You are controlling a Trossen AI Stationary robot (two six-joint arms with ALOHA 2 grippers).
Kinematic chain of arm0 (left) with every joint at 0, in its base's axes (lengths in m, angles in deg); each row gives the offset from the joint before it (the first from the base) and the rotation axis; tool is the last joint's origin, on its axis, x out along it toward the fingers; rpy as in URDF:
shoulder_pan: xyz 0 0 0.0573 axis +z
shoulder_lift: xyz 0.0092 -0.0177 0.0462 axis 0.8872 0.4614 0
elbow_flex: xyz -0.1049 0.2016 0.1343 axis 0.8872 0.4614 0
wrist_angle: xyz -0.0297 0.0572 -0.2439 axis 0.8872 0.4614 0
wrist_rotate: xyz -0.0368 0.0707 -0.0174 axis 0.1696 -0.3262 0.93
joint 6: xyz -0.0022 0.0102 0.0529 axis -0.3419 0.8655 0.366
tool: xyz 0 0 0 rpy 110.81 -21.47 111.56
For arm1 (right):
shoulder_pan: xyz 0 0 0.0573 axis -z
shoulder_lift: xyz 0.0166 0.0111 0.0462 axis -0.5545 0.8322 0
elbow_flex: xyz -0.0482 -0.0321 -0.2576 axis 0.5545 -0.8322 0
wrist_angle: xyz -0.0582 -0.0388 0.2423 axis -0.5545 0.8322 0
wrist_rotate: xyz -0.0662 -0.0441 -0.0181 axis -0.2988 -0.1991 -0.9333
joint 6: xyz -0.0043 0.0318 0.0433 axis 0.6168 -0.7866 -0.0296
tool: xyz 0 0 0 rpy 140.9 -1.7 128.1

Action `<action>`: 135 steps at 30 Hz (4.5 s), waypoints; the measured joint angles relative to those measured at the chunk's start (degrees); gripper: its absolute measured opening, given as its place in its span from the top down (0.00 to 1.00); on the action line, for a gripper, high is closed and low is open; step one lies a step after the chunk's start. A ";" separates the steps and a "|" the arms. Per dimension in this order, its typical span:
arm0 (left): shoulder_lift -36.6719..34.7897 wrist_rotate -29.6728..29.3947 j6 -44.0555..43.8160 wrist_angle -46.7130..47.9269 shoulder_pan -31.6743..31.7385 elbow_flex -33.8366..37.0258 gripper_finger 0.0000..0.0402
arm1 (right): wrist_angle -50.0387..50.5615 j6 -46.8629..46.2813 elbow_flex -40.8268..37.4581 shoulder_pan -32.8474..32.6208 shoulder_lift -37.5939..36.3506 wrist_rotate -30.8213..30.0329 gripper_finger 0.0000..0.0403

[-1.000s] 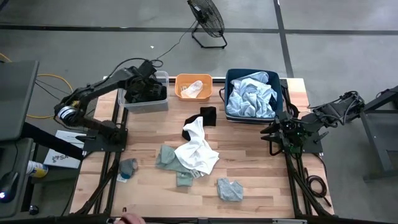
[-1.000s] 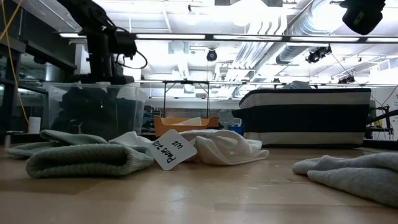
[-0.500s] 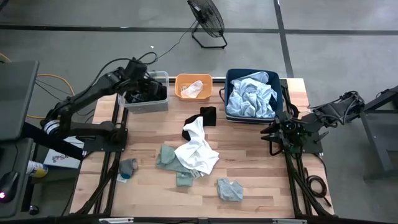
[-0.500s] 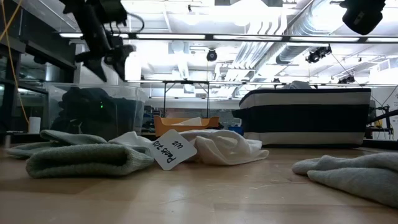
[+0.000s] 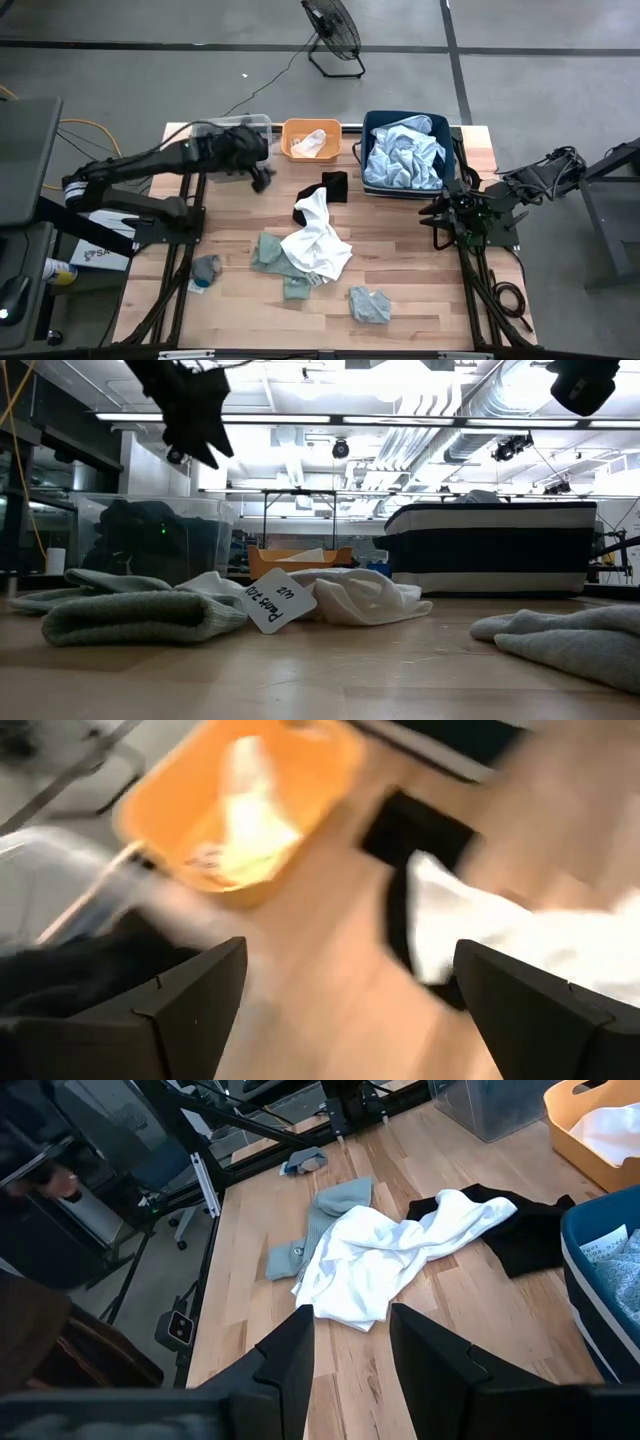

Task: Pick & Place Cloths
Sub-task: Put the white underwear into the transparent bin

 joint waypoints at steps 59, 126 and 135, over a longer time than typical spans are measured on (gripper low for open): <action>43.65 3.24 11.31 -33.15 -24.36 0.00 0.73 | -0.17 0.00 0.00 0.00 0.01 0.01 0.69; -10.32 -38.25 -24.04 11.14 2.26 0.00 0.98 | -0.04 0.00 0.00 0.00 0.00 0.00 0.69; -6.91 -27.33 -32.42 16.20 17.12 0.00 0.98 | -0.02 0.00 0.00 0.00 0.00 0.01 0.69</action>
